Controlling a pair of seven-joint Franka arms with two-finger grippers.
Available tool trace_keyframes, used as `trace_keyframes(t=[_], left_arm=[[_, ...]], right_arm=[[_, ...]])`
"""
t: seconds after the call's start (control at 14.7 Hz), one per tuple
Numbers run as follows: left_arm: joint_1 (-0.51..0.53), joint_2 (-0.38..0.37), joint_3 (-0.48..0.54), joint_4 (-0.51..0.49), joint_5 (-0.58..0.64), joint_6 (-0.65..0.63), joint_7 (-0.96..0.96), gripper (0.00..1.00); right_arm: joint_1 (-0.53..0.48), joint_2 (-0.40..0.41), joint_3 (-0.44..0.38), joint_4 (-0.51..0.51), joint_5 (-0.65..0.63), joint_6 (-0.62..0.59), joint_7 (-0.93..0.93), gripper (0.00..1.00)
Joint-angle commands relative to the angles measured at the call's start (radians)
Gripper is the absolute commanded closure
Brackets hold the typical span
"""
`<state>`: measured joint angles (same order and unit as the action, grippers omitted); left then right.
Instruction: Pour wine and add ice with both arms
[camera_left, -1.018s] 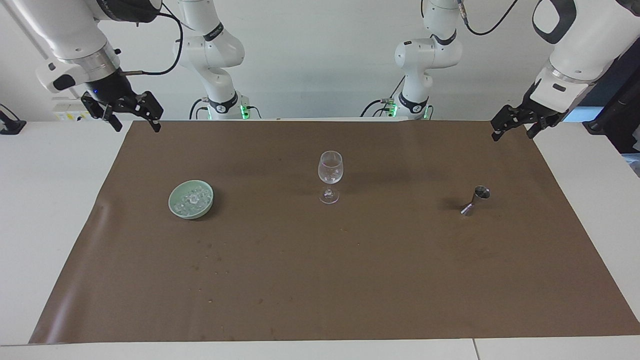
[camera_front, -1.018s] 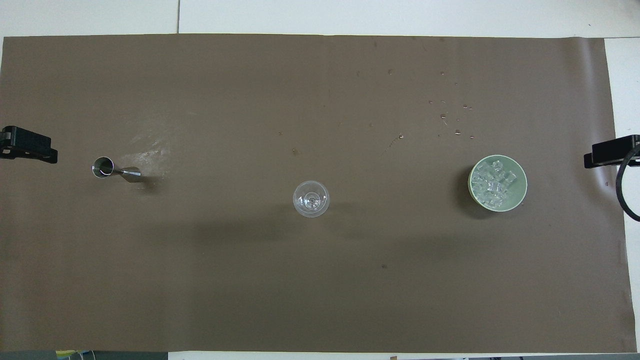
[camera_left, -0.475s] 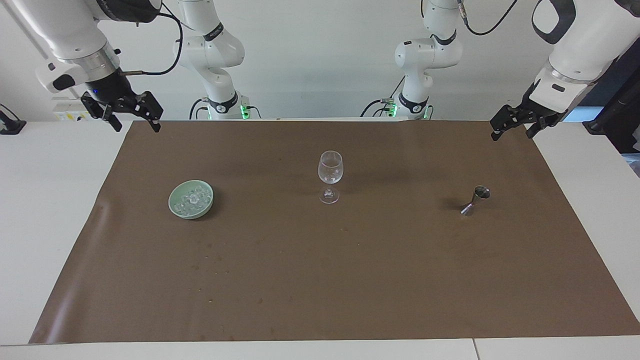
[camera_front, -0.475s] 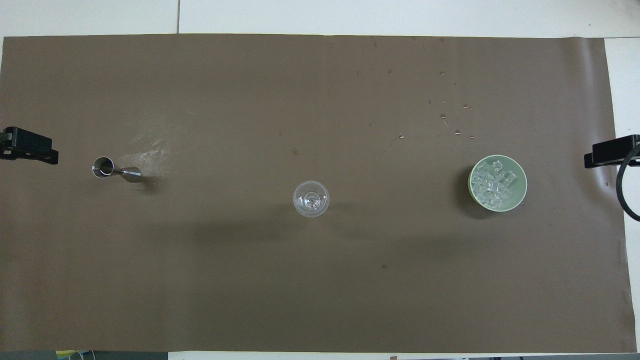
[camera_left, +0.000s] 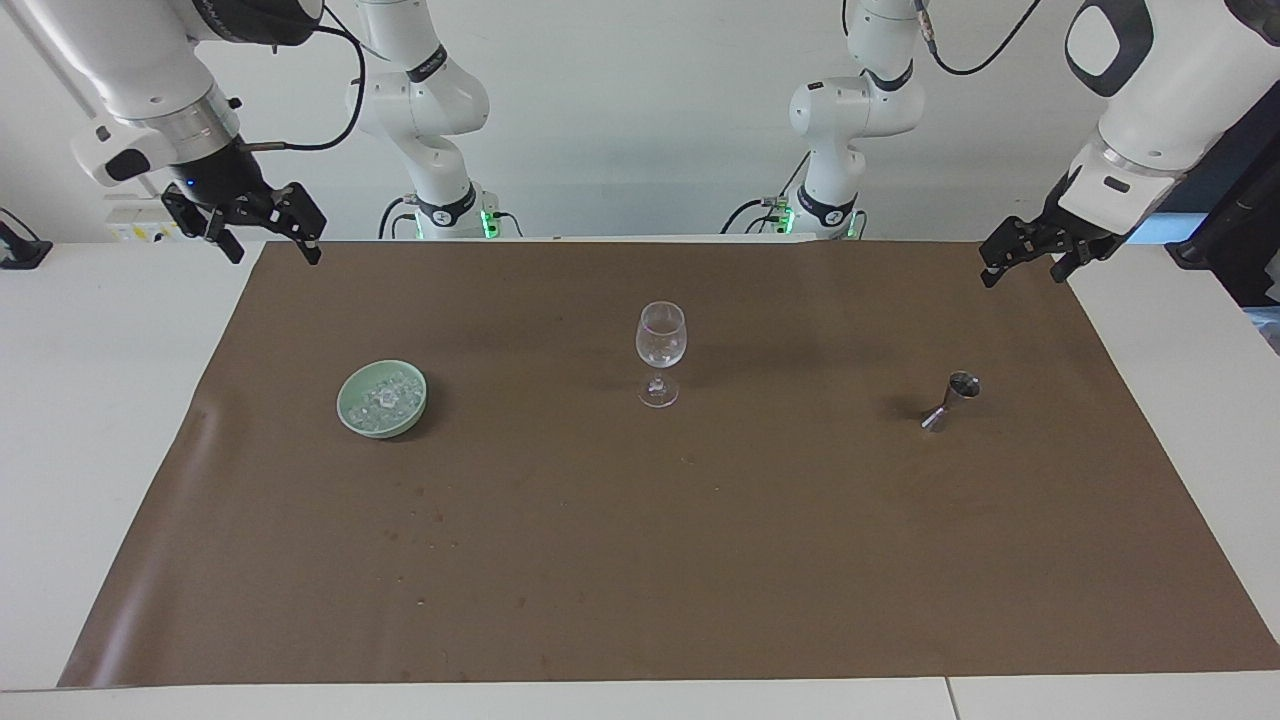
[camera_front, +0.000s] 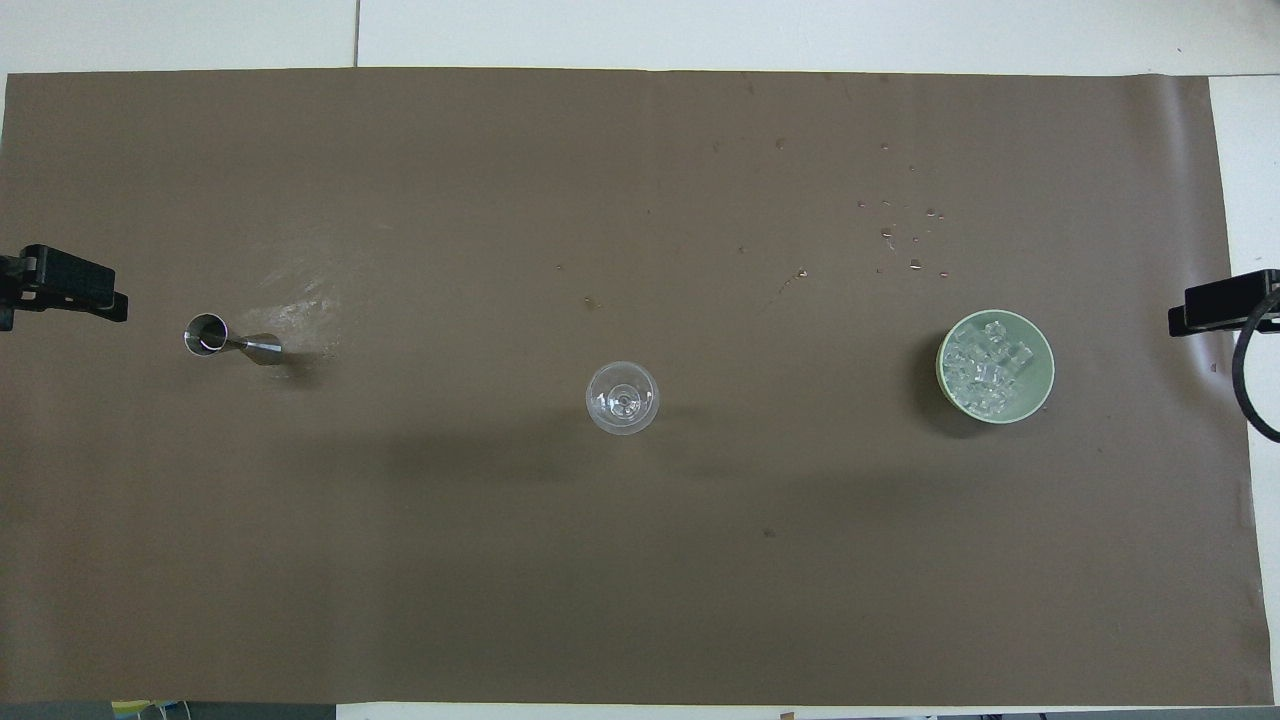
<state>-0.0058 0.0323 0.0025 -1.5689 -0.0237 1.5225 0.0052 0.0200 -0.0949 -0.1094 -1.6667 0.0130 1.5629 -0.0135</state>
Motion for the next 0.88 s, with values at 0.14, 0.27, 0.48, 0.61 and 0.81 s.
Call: trace_keyframes(t=[0.14,0.27,0.48,0.61,0.81], left_arm=[[0.033,0.127,0.01,0.101,-0.047,-0.03,0.012,0.0],[0.084,0.165,0.008,0.122,-0.097,-0.044,0.01,0.0],[0.095,0.205,0.017,0.133,-0.101,-0.045,-0.004,0.0],[0.095,0.233,0.046,0.139,-0.129,-0.035,-0.11,0.0],[0.112,0.288,0.066,0.161,-0.163,-0.033,-0.201,0.0]], right_arm=[[-0.008,0.0,-0.001,-0.004,0.012,0.003,-0.017,0.0],[-0.006,0.0,-0.001,-0.004,0.012,0.003,-0.017,0.0],[-0.008,0.0,-0.001,-0.004,0.012,0.003,-0.017,0.0],[-0.008,0.0,-0.001,-0.004,0.012,0.003,-0.017,0.0],[-0.008,0.0,-0.001,-0.004,0.012,0.003,-0.017,0.0]])
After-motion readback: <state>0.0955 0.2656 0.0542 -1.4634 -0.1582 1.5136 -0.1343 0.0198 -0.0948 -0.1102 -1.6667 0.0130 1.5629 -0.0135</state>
